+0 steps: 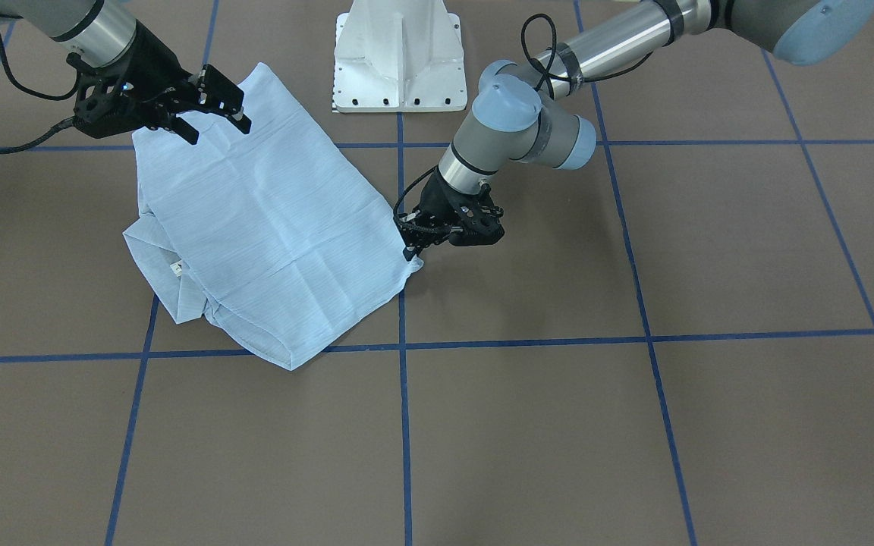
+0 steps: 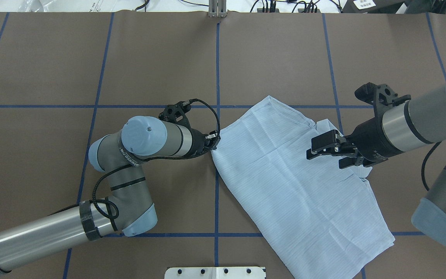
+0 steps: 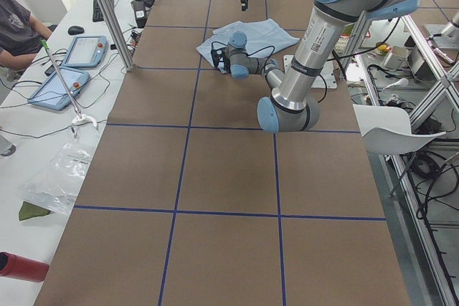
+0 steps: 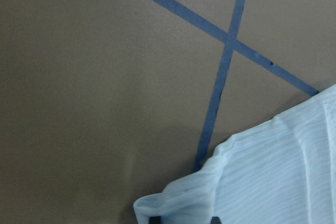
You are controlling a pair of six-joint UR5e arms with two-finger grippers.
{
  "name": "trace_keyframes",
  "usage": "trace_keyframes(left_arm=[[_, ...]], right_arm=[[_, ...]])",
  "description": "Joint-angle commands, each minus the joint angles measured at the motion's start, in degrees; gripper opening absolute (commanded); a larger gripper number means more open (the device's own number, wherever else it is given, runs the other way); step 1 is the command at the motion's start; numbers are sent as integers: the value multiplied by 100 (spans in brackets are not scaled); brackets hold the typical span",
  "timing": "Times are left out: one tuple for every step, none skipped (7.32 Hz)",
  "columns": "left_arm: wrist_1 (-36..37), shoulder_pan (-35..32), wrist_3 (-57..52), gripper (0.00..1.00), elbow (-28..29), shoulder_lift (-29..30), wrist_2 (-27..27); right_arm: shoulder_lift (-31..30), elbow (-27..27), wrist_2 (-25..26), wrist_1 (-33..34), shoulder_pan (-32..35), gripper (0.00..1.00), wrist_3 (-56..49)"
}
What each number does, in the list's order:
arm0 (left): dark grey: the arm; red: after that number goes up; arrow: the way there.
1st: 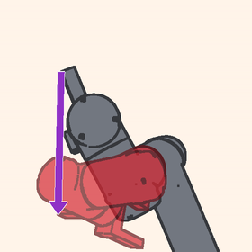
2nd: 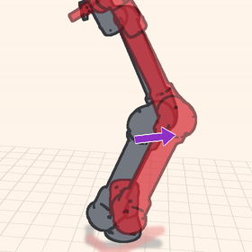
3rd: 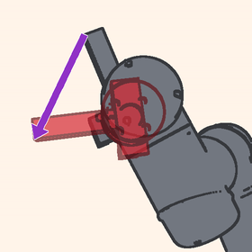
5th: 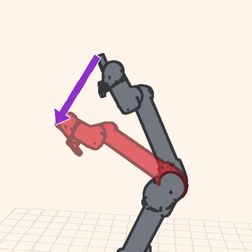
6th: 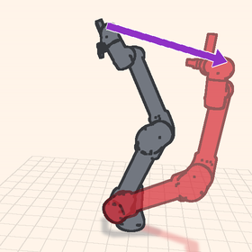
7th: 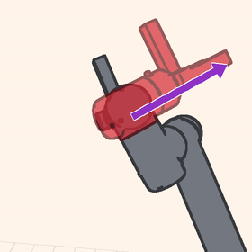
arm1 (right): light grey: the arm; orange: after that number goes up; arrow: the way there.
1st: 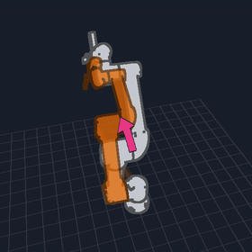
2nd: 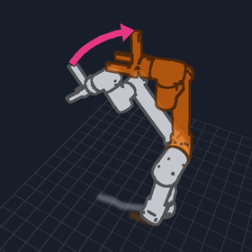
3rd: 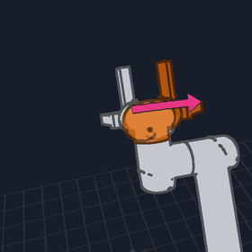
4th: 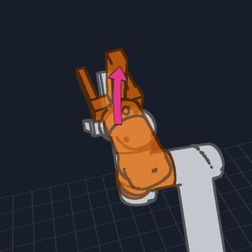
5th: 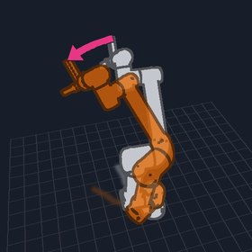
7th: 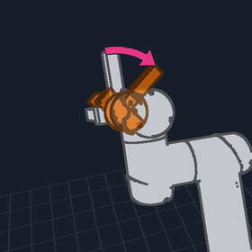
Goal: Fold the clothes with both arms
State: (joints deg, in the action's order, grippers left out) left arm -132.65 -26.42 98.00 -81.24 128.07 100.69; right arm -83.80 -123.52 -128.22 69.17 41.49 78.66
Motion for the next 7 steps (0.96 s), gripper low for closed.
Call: trace_keyframes(left_arm=[[2, -239, 9, 0, 3, -10, 3], [141, -433, 0, 0, 29, -1, 3], [291, -704, -61, 0, 134, 60, -14], [283, -933, -122, 0, 527, 304, -14], [231, -1136, -288, 0, 1096, 663, -32], [57, -1381, -525, 0, 1737, 1154, -128], [-224, -1532, -780, 0, 2274, 1437, -285]], right_arm=[[4, -14, -1, 0, 8, 100, 0], [13, -23, -1, 0, 8, 100, 0], [21, -23, -1, 0, 17, 100, 0], [13, -14, 25, 0, 34, 100, 0], [21, 3, 60, 0, 69, 100, 0], [13, 3, 60, 0, 148, 100, 0], [13, 12, 69, 0, 184, 100, 0]])
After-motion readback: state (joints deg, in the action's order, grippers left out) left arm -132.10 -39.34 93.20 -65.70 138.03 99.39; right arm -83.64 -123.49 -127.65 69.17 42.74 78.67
